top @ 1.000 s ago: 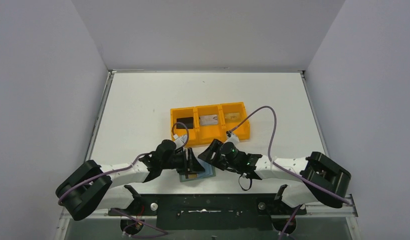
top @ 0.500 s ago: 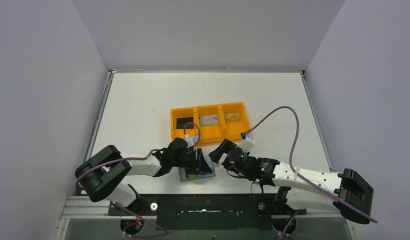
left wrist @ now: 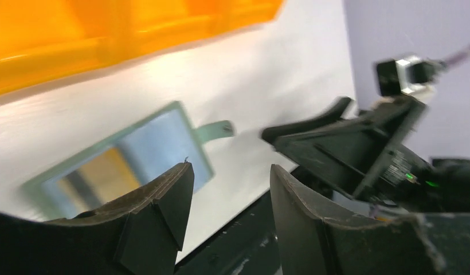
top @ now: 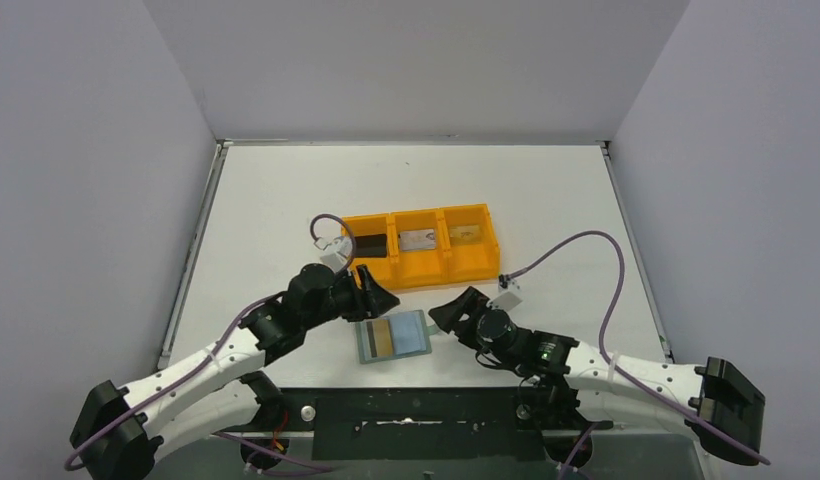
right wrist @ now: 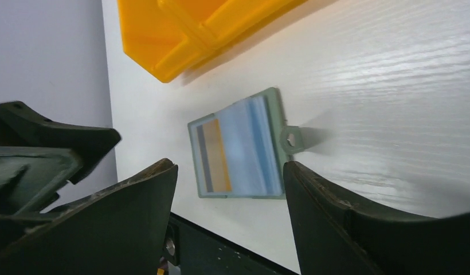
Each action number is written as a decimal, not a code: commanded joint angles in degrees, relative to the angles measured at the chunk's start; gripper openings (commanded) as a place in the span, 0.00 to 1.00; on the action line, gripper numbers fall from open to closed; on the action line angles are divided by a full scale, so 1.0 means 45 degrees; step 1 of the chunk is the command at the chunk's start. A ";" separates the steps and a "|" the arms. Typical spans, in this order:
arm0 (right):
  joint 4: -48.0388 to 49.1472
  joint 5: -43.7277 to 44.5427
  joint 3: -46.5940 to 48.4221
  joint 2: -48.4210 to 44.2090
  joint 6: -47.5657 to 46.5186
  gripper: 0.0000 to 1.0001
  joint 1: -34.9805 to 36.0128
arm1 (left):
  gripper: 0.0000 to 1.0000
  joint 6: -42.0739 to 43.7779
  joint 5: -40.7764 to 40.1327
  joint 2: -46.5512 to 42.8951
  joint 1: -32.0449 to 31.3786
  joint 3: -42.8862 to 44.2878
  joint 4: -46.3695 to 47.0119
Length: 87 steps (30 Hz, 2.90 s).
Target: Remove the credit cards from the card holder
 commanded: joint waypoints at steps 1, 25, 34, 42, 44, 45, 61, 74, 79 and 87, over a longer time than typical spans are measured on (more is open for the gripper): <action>0.0297 -0.0073 0.2167 0.1501 -0.0999 0.63 0.0171 | 0.51 -0.0735 -0.2071 -0.1395 0.0971 -0.0693 -0.3499; -0.2090 -0.2627 0.8066 1.0466 -0.3195 0.38 0.0890 | 0.57 -0.1329 -0.2918 -0.4480 0.1934 -0.0885 -0.5546; -0.2467 -0.2265 0.6906 1.0465 -0.2130 0.36 0.0530 | 0.56 -0.0298 -0.0682 -0.2303 0.1910 -0.0981 -0.3759; -0.0639 -0.3186 0.5819 1.0261 -0.1637 0.32 0.0303 | 0.42 -0.0125 0.1548 -0.0766 0.1885 -0.1361 -0.1655; -0.0436 -0.3251 0.5563 1.0169 -0.1495 0.31 0.0236 | 0.40 -0.0064 0.1680 -0.0335 0.1881 -0.1328 -0.1633; -0.0304 -0.3316 0.5442 1.0112 -0.1433 0.31 0.0192 | 0.40 -0.0017 0.1780 -0.0115 0.1835 -0.1321 -0.1634; -0.0028 -0.3674 0.5446 1.0225 -0.1623 0.27 0.0079 | 0.33 -0.0258 0.1636 0.1775 0.1496 -0.2231 -0.1152; 0.0882 -0.4284 0.5291 1.0178 -0.1616 0.13 0.0006 | 0.23 -0.0595 0.1127 0.2362 0.1123 -0.2688 -0.0756; 0.0420 -0.3878 0.5149 0.9831 -0.1415 0.01 -0.0003 | 0.21 -0.0546 0.0577 0.2017 0.1129 -0.2615 -0.1318; 0.0600 -0.3526 0.4614 0.8939 -0.1134 0.00 -0.0068 | 0.17 -0.0488 0.0134 0.1605 0.1134 -0.2518 -0.1963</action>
